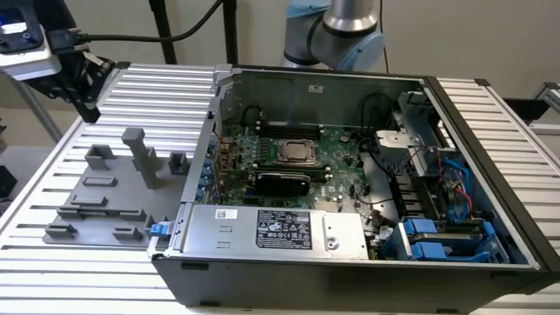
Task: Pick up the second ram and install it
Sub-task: 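Reach for the second ram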
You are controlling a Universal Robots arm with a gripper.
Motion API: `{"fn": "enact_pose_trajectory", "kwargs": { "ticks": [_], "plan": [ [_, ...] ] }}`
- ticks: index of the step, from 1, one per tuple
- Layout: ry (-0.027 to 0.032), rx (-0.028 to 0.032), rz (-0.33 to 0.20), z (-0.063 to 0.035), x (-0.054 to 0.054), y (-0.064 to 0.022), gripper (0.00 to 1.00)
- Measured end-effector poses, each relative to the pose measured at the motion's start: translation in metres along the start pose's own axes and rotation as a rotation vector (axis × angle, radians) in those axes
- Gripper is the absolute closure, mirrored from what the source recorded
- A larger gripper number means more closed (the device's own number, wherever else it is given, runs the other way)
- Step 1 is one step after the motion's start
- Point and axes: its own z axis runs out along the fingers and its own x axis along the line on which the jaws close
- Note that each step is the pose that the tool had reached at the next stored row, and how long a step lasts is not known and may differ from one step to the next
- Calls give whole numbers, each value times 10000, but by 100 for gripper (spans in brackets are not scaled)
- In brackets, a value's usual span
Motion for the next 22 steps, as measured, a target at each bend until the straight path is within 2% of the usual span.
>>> {"fn": "enact_pose_trajectory", "kwargs": {
  "ticks": [5, 10, 13, 16, 18, 20, 22],
  "plan": [
    [-1, 4, -5, 56, 207, -18, 100],
    [27, 31, -92, 88, 271, -25, 100],
    [119, 115, -188, 97, 272, -32, 100],
    [220, 286, -292, 102, 271, -41, 100],
    [298, 374, -359, 107, 265, -50, 100],
    [376, 407, -405, 113, 253, -67, 100],
    [425, 413, -430, 115, 234, -87, 100]
  ]
}}
